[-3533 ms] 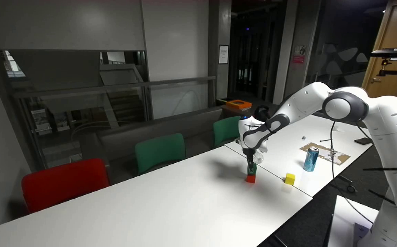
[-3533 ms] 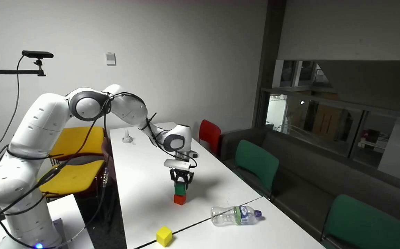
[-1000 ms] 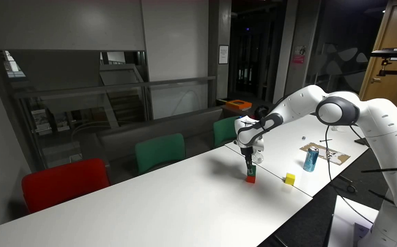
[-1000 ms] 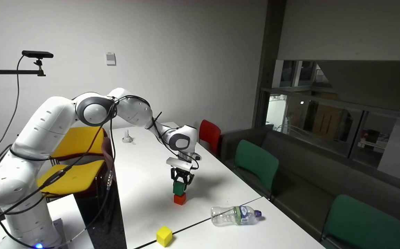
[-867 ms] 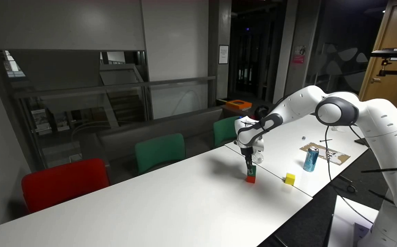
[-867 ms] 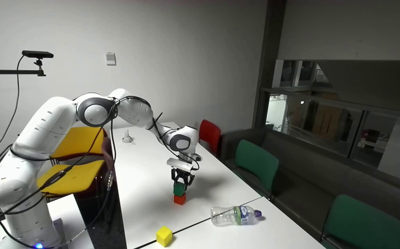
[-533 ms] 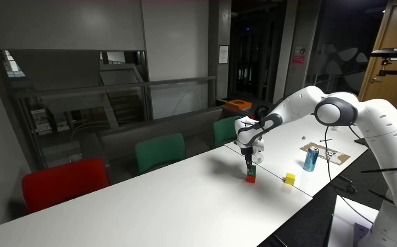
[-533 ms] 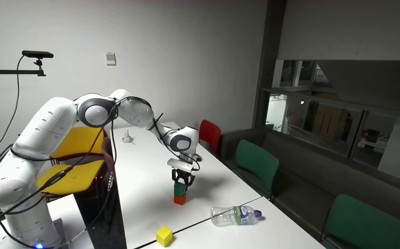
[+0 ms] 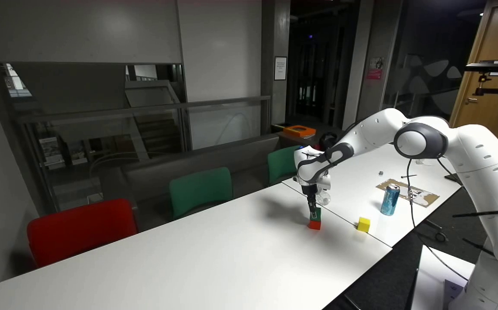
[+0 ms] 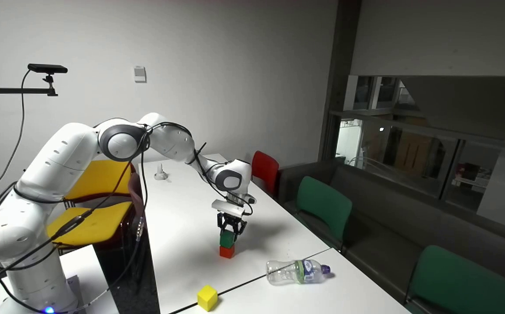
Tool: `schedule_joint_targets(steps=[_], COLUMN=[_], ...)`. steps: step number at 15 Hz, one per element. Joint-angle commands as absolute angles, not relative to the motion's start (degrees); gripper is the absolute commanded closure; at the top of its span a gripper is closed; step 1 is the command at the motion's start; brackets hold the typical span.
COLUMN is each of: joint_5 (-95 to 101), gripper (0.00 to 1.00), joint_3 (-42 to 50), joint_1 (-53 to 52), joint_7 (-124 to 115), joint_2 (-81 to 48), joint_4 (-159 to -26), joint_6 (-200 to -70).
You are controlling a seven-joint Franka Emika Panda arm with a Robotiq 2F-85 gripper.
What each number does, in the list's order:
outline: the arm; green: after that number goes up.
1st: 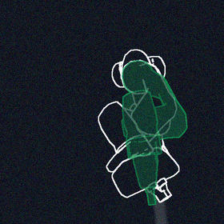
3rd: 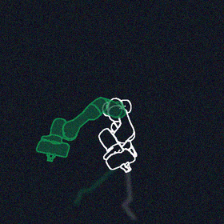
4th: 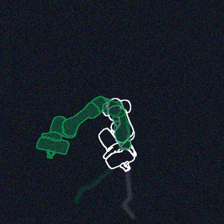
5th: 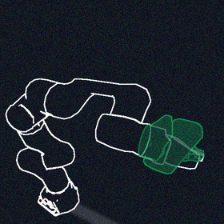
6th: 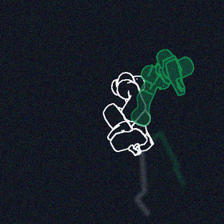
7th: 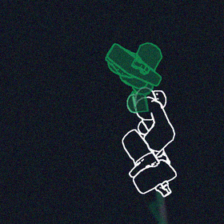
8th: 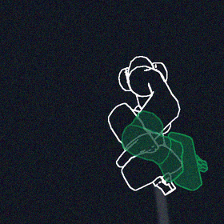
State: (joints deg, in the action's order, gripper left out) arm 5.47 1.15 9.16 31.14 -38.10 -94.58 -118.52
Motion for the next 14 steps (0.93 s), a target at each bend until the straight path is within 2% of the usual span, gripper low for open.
schedule_joint_targets(steps=[1,7,8,9,12,14], joint_5=[5.31,5.81,5.84,5.95,6.08,6.07], gripper=[0.7,0.7,0.37,0.19,0.0,0.0], joint_3=[0.55,0.7,0.68,0.71,0.75,0.72], joint_1=[10.08,9.89,9.93,9.91,9.87,9.9], joint_7=[30.55,30.62,30.77,30.83,30.83,30.91], joint_2=[-38.47,-38.36,-38.29,-38.24,-38.35,-38.35], joint_4=[-93.11,-93.18,-93.23,-93.29,-93.2,-93.22], joint_6=[-116.33,-116.15,-116.09,-116.15,-115.97,-115.97])
